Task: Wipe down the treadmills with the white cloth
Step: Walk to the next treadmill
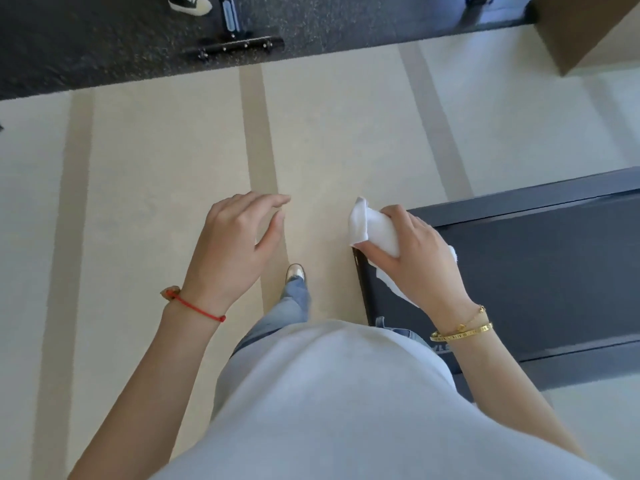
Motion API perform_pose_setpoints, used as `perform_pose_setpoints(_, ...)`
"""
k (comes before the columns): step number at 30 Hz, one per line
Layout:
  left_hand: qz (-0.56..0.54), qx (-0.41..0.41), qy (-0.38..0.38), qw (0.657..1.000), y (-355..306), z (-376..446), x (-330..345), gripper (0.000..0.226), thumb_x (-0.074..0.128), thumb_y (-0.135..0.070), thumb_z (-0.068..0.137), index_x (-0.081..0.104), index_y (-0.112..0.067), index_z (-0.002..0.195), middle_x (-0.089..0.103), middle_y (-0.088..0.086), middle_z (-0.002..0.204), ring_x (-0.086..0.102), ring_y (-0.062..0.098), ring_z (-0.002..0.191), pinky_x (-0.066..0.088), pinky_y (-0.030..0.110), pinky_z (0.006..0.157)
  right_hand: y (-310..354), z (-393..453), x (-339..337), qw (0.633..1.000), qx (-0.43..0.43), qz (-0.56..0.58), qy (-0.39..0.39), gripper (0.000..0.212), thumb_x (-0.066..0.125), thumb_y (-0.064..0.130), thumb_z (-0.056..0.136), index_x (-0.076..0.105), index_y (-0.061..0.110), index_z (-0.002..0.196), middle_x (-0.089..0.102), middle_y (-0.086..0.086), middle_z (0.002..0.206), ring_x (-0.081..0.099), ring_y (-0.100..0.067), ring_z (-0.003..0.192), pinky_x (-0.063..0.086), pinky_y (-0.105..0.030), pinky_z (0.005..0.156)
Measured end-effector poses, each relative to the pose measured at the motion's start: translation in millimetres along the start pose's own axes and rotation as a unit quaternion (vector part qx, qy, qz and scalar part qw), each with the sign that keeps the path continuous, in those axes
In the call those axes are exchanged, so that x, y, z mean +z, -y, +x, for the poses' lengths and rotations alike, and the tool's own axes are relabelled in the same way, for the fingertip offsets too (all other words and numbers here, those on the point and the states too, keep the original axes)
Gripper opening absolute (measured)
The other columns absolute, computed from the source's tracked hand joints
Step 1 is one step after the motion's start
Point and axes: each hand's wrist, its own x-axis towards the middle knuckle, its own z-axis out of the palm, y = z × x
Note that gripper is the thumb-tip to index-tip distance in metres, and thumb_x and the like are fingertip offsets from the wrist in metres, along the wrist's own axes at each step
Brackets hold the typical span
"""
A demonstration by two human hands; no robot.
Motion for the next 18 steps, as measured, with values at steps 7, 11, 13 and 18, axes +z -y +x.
perform_pose_setpoints(7,-0.015,0.103,0.062,0.993,56,116,-15,0.028,0.049,-0.023,0.101,0.07,-0.012,0.116,0.072,0.0,0.11,0.067,0.023,0.101,0.05,0.049,0.09,29,72,15,0.991,0.119,0.006,-0.067,0.046,0.057,0.057,0.085,0.053,0.014,0.098,0.059,-0.001,0.078,0.053,-0.022,0.071,0.028,-0.028,0.06)
perform_pose_setpoints(11,-0.022,0.151,0.098,0.983,73,175,-11,0.028,0.049,-0.022,0.1,0.07,-0.011,0.116,0.072,0.001,0.111,0.067,0.024,0.102,0.051,0.05,0.089,36,108,20,0.984,0.162,-0.009,-0.079,0.046,0.056,0.058,0.088,0.054,0.015,0.101,0.061,0.0,0.082,0.055,-0.021,0.073,0.032,-0.028,0.061)
perform_pose_setpoints(13,-0.031,0.167,0.103,0.98,77,201,-7,0.028,0.049,-0.023,0.1,0.07,-0.011,0.116,0.072,0.001,0.111,0.067,0.024,0.103,0.051,0.05,0.09,35,125,19,0.98,0.179,-0.007,-0.088,0.046,0.057,0.058,0.088,0.054,0.015,0.103,0.062,0.0,0.084,0.055,-0.021,0.075,0.033,-0.028,0.063)
perform_pose_setpoints(18,-0.044,0.201,0.135,0.969,83,277,14,0.029,0.048,-0.025,0.101,0.069,-0.013,0.117,0.071,0.0,0.112,0.067,0.023,0.104,0.05,0.049,0.091,15,178,18,0.972,0.211,-0.004,-0.106,0.045,0.061,0.054,0.087,0.055,0.013,0.106,0.062,0.0,0.088,0.057,-0.021,0.077,0.039,-0.029,0.065)
